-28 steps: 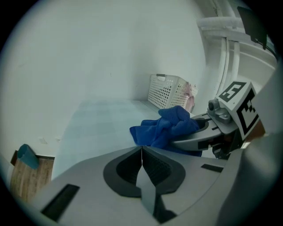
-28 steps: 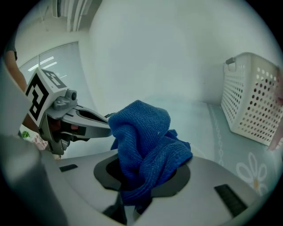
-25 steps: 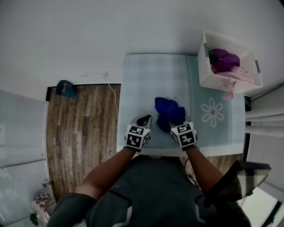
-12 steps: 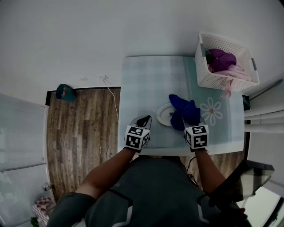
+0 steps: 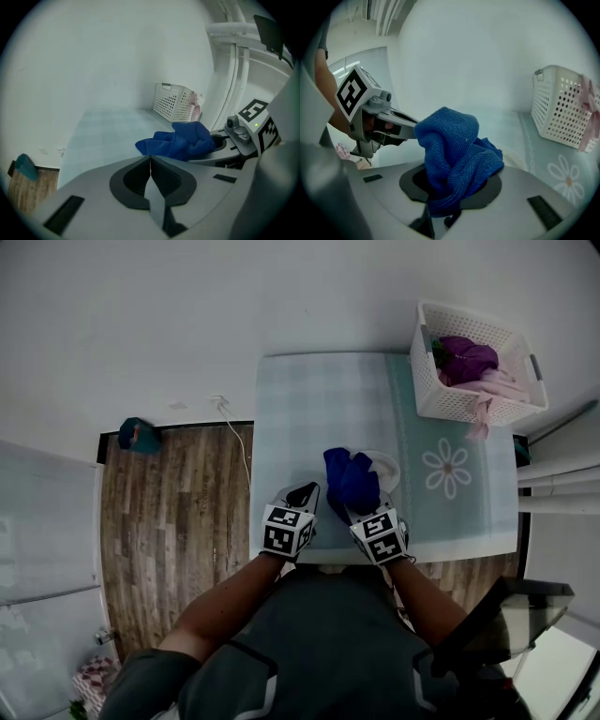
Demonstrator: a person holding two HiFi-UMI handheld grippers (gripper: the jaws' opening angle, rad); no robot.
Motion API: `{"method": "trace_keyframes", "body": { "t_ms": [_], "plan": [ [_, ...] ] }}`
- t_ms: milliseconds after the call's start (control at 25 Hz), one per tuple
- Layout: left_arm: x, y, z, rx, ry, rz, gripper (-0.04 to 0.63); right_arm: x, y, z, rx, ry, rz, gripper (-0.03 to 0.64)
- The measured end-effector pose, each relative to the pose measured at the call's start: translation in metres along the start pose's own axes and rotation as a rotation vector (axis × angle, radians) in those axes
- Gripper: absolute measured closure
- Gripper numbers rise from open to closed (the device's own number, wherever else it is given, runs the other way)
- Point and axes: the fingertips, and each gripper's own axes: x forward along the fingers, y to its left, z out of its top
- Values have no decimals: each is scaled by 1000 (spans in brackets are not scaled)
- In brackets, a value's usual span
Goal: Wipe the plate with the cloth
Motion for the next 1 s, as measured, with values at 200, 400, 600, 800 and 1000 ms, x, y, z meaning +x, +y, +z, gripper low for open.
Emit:
{"method": "trace_keyframes", "body": {
  "t_ms": [200, 400, 600, 800, 1000],
  "plan": [
    [2, -4, -3, 4, 3, -8, 584, -29, -47, -25, 70, -8, -98, 495],
    [5, -7, -2, 6, 2, -12, 584, -57, -100, -43, 150, -14, -229, 495],
    [2, -8, 2, 5, -13, -10, 584, -74, -124, -28, 183, -51, -284, 495],
    [-7, -2, 1, -16, -27, 8, 584, -61, -90, 40, 108, -157, -194, 495],
    [-19, 7, -3, -39, -37, 41, 584, -4, -23, 59, 1, -98, -27, 495]
  ]
}}
